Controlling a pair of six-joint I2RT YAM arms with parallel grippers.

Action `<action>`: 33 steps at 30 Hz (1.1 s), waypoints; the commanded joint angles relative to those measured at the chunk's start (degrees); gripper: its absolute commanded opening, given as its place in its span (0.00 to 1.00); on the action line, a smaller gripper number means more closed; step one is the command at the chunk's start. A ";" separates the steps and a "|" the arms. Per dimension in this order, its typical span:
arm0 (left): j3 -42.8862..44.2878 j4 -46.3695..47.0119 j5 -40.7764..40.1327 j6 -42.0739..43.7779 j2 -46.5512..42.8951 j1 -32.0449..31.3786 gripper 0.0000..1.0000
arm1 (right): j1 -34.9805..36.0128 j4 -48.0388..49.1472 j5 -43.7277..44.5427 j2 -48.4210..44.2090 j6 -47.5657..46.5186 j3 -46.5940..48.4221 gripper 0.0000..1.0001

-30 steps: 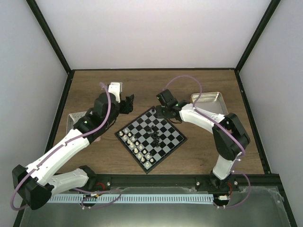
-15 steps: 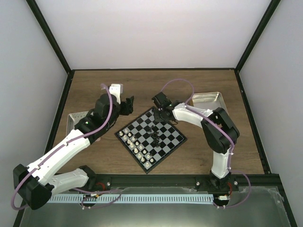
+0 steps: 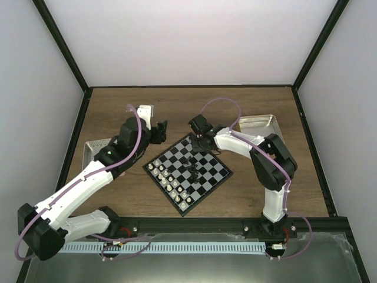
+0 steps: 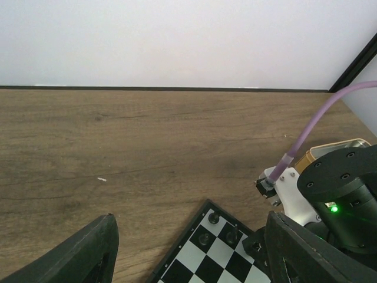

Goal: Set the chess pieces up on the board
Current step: Place the chess piece on the chessboard, then pick up the chess piece from the chessboard.

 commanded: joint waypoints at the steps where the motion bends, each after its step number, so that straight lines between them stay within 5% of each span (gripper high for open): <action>1: -0.01 1.08 0.63 0.57 0.28 0.27 0.71 | 0.26 -1.47 -0.08 -3.12 -0.83 2.75 0.34; 11: -0.74 1.28 -0.22 -0.99 -0.67 0.25 0.71 | 0.28 -0.61 -7.66 -12.11 -3.19 -1.98 0.43; 21: -1.87 3.77 -1.06 -2.73 -1.18 0.29 0.71 | 3.65 2.63 -12.58 -11.54 -0.74 -7.80 0.48; 33: -2.24 3.42 -0.31 -2.90 -0.74 0.29 0.71 | 4.26 6.42 -11.82 -5.50 5.58 -7.18 0.40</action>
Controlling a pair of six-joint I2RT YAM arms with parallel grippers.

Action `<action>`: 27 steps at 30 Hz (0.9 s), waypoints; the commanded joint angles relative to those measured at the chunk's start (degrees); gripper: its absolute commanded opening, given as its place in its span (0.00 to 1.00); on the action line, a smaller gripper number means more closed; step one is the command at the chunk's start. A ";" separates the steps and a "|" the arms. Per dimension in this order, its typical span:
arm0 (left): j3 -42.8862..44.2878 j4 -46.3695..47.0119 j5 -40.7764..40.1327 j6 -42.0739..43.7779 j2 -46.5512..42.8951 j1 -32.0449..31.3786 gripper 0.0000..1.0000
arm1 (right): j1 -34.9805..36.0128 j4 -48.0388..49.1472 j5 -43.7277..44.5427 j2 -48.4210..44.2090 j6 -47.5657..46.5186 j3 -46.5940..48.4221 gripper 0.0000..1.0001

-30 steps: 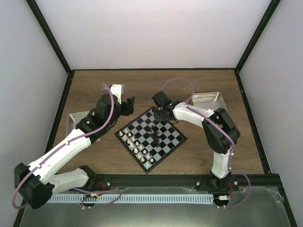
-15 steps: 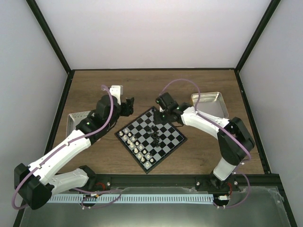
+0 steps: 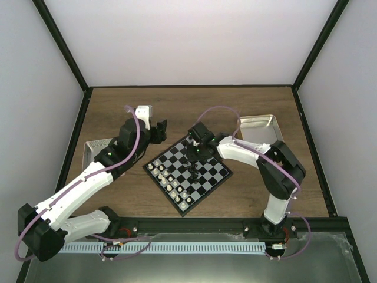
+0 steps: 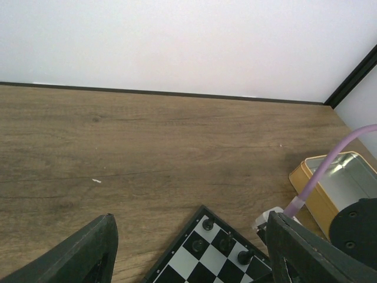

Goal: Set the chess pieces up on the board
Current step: Pick up the chess piece from the chessboard.

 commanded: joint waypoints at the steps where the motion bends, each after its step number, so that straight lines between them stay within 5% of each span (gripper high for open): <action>1: -0.73 0.95 -0.02 -0.22 -0.32 0.23 0.71 | 0.51 1.66 0.63 2.49 2.50 0.92 0.38; 16: -1.87 1.60 2.31 -1.63 0.39 0.23 0.71 | 0.67 4.53 1.29 3.94 5.15 -1.30 0.23; 27: -10.71 7.14 14.00 -13.89 2.76 0.35 0.71 | 0.65 8.99 1.07 2.53 9.44 -4.33 0.13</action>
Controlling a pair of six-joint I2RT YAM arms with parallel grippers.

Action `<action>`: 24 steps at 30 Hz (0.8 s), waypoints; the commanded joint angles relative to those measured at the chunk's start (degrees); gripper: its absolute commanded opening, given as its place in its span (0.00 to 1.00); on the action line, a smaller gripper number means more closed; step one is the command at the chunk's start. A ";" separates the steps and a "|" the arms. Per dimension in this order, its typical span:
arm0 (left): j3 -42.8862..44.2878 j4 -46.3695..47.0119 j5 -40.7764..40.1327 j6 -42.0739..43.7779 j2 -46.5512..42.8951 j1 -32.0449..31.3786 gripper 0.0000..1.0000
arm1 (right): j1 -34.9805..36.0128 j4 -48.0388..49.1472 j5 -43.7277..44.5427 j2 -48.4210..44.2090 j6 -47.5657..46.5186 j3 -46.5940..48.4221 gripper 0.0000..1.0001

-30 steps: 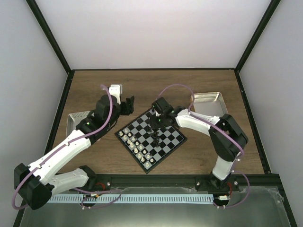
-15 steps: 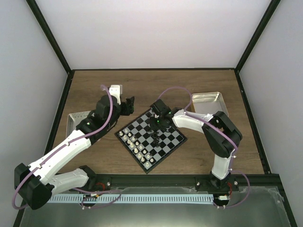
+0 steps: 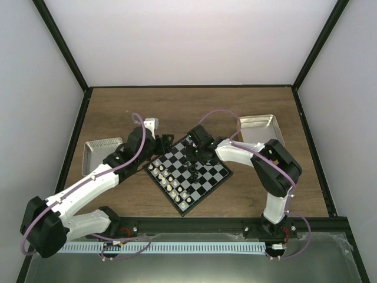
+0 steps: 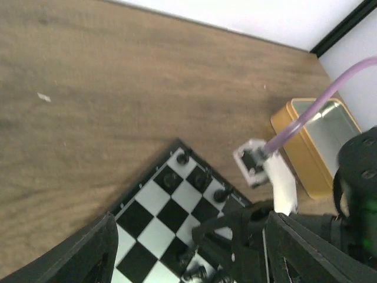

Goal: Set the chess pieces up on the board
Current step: Pick up the chess piece from the chessboard.

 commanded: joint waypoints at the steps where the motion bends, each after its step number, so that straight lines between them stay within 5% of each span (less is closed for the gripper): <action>1: -3.83 4.81 5.20 -6.86 1.16 0.32 0.71 | 0.40 1.09 0.44 -0.86 2.89 -1.74 0.13; 24: -8.22 11.71 9.19 -12.62 8.15 0.65 0.69 | 0.31 5.33 -1.67 -5.59 9.03 -3.73 0.04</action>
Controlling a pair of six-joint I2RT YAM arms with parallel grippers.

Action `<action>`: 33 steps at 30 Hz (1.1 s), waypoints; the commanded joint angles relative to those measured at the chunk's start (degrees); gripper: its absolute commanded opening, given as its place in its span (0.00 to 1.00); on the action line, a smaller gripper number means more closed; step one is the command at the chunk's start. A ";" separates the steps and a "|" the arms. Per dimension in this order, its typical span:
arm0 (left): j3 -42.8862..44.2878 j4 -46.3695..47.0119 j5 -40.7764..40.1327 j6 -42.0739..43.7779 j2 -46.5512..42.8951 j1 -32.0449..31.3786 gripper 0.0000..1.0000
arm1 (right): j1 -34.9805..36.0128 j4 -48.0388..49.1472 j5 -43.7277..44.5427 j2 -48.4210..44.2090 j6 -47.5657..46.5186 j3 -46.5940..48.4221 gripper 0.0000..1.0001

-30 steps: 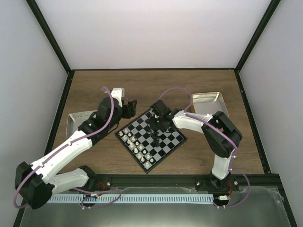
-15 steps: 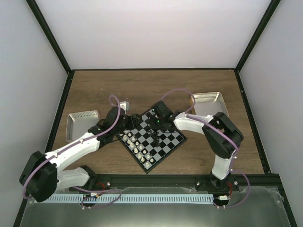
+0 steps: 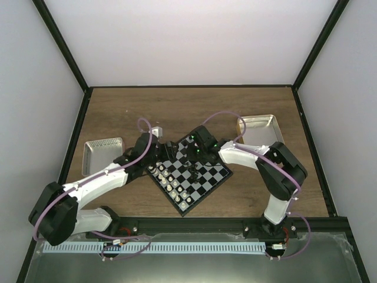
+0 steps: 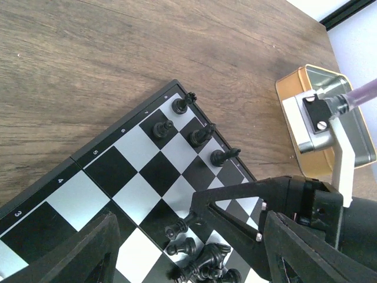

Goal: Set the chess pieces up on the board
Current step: Pick up the chess piece from the chessboard, then place the chess piece on the chessboard.

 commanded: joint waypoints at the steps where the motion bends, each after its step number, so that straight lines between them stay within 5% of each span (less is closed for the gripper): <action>1: -0.20 2.16 1.62 -0.86 0.90 0.42 0.69 | 0.24 1.69 -1.21 -3.21 1.78 -1.19 0.04; 13: -4.99 12.74 8.53 -11.46 0.04 1.04 0.66 | -2.16 10.61 -12.16 -10.31 8.92 -6.65 0.03; 33: -8.56 22.45 12.76 -20.05 1.56 1.04 0.31 | -3.31 14.08 -16.39 -14.77 13.85 -8.04 0.04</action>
